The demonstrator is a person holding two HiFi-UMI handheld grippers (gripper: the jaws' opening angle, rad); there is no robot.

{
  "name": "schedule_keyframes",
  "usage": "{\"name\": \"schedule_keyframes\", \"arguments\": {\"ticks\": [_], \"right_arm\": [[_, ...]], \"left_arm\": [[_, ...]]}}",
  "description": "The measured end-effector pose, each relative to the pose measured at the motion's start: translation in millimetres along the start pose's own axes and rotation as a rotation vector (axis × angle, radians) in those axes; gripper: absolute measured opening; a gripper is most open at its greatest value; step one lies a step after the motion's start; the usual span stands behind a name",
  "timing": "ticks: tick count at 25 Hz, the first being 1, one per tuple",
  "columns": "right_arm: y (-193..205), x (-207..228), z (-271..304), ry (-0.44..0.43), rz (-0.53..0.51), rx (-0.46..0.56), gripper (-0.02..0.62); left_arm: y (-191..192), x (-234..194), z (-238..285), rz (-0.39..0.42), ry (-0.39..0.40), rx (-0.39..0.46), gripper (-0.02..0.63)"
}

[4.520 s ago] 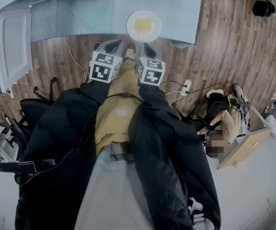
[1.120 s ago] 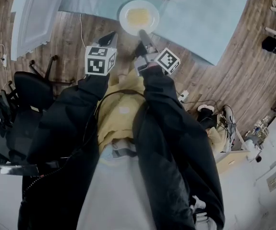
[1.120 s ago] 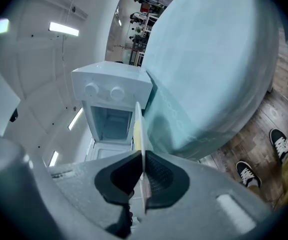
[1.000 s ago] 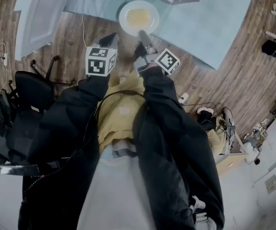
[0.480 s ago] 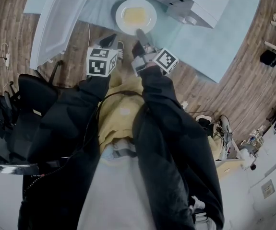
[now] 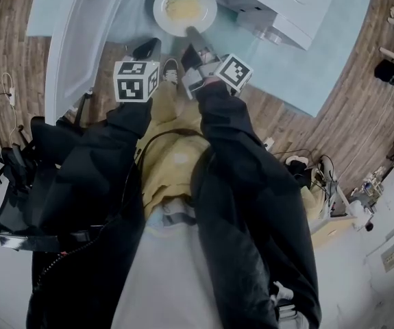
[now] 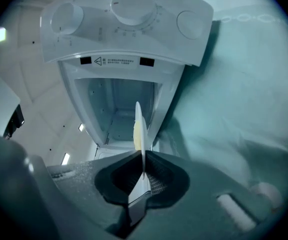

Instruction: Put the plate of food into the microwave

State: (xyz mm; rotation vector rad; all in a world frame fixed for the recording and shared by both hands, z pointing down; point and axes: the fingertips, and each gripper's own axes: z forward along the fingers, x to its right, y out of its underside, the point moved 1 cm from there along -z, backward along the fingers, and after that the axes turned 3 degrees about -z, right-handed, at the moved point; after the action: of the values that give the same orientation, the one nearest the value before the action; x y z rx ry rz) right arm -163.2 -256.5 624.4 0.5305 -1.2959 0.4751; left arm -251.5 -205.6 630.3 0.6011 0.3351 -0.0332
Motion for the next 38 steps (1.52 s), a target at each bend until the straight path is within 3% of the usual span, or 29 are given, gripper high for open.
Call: {"name": "schedule_keyframes", "arguments": {"ticks": [14,28,34,38], "right_arm": [[-23,-3,34,0.015,0.072,0.109,0.011],[-46,-6,79,0.000,0.149,0.209,0.011],[-62,-6,65,0.010,0.156,0.225,0.011],[-50,-3,81,0.008,0.167,0.226,0.012]], "left_arm": [[-32,-12,7,0.005,0.015,0.052,0.000],[-31,-31,6,-0.002,0.020,0.044,0.000],[-33,-15,6,-0.012,0.018,0.042,0.000],[-27,-35,7,-0.027,0.017,0.039,0.000]]}}
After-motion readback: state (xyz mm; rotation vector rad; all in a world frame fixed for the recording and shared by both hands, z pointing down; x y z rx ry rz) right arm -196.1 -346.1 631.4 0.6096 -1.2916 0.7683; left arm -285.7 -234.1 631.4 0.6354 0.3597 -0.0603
